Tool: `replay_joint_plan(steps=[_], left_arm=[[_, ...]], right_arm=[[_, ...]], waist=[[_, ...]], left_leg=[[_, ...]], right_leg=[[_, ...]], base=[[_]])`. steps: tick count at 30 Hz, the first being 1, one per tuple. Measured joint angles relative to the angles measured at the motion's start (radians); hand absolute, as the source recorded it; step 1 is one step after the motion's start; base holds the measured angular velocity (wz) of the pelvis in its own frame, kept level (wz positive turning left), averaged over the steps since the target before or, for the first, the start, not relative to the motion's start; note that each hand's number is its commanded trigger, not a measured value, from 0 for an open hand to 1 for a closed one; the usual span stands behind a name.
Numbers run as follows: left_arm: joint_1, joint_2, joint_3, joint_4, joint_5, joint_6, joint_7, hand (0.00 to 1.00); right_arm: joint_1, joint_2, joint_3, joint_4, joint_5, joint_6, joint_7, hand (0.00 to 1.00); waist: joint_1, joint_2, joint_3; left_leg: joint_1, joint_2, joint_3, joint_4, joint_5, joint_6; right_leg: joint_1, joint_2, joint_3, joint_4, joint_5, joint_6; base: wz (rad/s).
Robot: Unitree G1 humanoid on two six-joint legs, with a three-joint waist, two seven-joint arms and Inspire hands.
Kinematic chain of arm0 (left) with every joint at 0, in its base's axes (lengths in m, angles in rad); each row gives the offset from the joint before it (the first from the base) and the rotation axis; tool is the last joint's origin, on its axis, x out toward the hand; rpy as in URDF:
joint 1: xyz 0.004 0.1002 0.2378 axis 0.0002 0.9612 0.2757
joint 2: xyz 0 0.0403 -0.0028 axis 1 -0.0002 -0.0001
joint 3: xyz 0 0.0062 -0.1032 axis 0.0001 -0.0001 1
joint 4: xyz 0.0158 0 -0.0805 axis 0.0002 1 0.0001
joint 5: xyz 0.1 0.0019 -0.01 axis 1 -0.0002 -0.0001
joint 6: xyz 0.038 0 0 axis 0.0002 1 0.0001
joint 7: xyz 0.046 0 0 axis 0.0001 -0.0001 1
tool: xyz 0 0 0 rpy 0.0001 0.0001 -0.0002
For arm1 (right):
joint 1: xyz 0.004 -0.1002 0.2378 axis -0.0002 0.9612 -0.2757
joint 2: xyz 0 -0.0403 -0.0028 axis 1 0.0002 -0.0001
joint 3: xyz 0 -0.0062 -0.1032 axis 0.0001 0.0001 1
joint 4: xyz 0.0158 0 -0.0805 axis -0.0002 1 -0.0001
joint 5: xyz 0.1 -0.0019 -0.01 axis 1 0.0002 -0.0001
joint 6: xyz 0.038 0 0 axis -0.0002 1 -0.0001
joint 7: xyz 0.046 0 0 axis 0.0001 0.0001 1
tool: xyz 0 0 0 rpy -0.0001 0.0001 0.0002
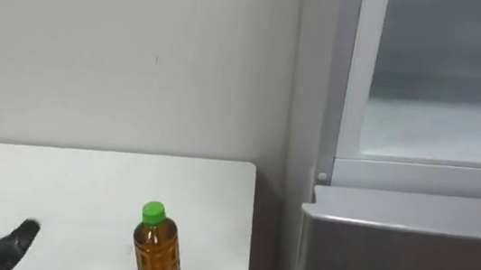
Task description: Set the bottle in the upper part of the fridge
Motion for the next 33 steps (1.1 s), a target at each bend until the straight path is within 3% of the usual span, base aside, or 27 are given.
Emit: replay_joint_plan(steps=[5, 12, 16, 17, 19, 23, 27, 33], left_arm=[[0.034, -0.023, -0.009, 0.272, -0.004, -0.005, 0.039, 0.00], [0.032, -0.029, -0.058, 0.625, -0.033, -0.028, 0.055, 0.00], [0.035, -0.029, -0.098, 0.771, -0.046, -0.028, 0.040, 0.00], [0.036, -0.029, -0.100, 0.821, -0.042, -0.035, 0.031, 0.00], [0.037, -0.029, -0.101, 0.907, -0.032, -0.037, 0.017, 0.00], [0.038, -0.029, -0.113, 1.066, 0.017, -0.038, -0.015, 0.00], [0.040, -0.029, -0.130, 1.151, 0.042, -0.027, -0.054, 0.00], [0.058, -0.029, -0.170, 1.211, 0.114, 0.025, -0.074, 0.00]], right_arm=[[0.011, 0.003, -0.021, -0.013, -0.004, 0.001, 0.009, 0.00], [0.011, 0.001, -0.021, -0.037, -0.039, -0.001, 0.039, 0.00], [0.014, 0.004, -0.021, -0.037, -0.039, -0.001, 0.040, 0.00], [0.018, 0.003, -0.022, -0.037, -0.039, -0.001, 0.042, 0.00], [0.020, 0.003, -0.023, -0.038, -0.039, -0.003, 0.047, 0.00], [0.027, 0.003, -0.022, -0.040, -0.051, -0.003, 0.050, 0.00], [0.024, 0.003, -0.021, -0.033, -0.050, -0.003, 0.063, 0.00], [0.019, 0.003, -0.021, -0.030, -0.062, 0.002, 0.063, 0.00]], waist=[[0.009, -0.009, 0.0001], [0.008, -0.017, 0.0034], [0.007, -0.021, -0.0014], [0.007, -0.025, 0.0007], [0.007, -0.022, -0.0054], [0.003, -0.023, -0.0059], [0.002, -0.031, -0.0054], [-0.009, -0.031, -0.0048]], left_leg=[[0.002, -0.002, -0.002, -0.007, 0.000, 0.000], [0.011, -0.003, 0.009, -0.008, 0.000, 0.000], [0.009, -0.002, 0.027, -0.001, -0.001, 0.002], [0.015, -0.002, 0.029, -0.004, -0.001, 0.002], [0.021, -0.002, 0.029, -0.011, -0.001, 0.002], [0.013, -0.002, 0.029, -0.013, -0.001, 0.002], [0.013, -0.002, 0.029, -0.014, -0.001, 0.002], [0.014, -0.003, 0.030, -0.015, -0.001, 0.002]], right_leg=[[0.006, 0.000, 0.000, -0.002, 0.000, 0.000], [0.014, -0.002, 0.002, -0.003, -0.001, 0.002], [0.013, -0.004, 0.003, -0.002, -0.008, 0.004], [0.014, -0.004, 0.004, -0.001, -0.008, 0.004], [0.015, -0.004, 0.005, -0.001, -0.008, 0.004], [0.011, -0.005, 0.003, 0.001, -0.008, 0.004], [0.012, -0.005, 0.003, -0.001, -0.008, 0.005], [0.013, -0.005, 0.004, -0.003, -0.009, 0.005]], base=[[0.04], [-0.01], [0.02], [0.00], [-0.06], [0.01], [0.01], [0.00]])
